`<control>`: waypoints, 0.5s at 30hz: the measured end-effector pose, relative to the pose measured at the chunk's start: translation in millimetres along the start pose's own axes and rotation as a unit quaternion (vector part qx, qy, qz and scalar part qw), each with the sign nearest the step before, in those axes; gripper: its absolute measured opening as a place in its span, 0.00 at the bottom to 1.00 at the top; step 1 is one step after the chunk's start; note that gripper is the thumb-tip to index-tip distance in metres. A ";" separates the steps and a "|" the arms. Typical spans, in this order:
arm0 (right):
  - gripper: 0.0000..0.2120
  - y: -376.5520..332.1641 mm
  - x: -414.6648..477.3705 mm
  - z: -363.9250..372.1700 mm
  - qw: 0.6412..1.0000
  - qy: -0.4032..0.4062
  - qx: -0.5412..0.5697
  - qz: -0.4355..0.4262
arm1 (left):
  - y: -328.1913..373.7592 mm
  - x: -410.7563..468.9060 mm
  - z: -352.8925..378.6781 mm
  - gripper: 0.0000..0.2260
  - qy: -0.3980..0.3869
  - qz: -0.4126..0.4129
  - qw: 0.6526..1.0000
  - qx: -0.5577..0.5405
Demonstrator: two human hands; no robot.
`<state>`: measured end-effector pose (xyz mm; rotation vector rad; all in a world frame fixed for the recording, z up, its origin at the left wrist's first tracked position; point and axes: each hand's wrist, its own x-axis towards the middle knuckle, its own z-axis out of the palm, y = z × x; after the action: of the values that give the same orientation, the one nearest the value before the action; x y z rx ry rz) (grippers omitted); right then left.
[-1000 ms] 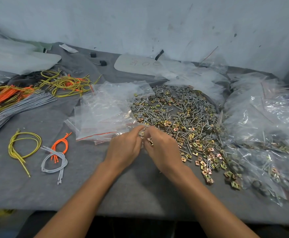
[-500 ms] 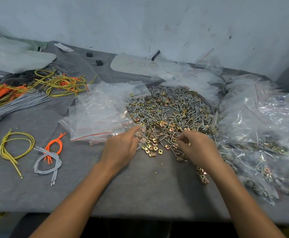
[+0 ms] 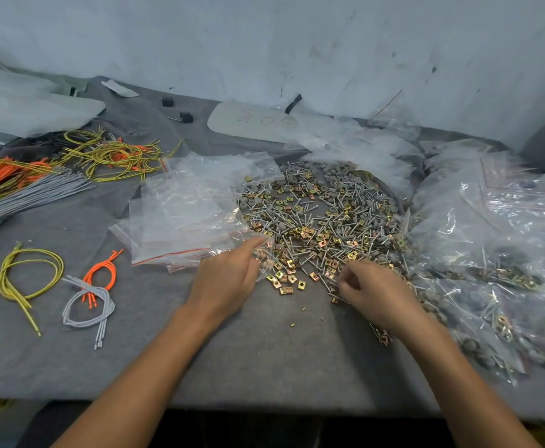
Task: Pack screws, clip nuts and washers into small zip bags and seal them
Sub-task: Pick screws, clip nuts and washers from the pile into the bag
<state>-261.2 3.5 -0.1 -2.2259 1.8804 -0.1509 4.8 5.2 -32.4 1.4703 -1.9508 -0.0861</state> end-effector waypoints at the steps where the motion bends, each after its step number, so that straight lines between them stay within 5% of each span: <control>1: 0.02 -0.2 -1.1 -0.6 1.000 -0.011 -0.005 -0.003 | 0.3 0.0 -0.3 0.19 -0.001 0.000 1.000 -0.002; 8: 0.05 -9.9 0.3 -7.3 0.998 -0.045 -0.036 -0.003 | 2.8 0.1 -3.9 0.19 -0.012 0.000 1.000 -0.003; 15: 0.06 -59.7 -6.4 -7.0 0.987 0.045 0.149 -0.045 | 2.2 0.0 -1.6 0.20 -0.017 0.003 1.000 -0.004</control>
<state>-206.6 18.3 21.2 -2.1280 1.6697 -0.5194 3.8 6.6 -30.3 1.4665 -1.9792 -0.1160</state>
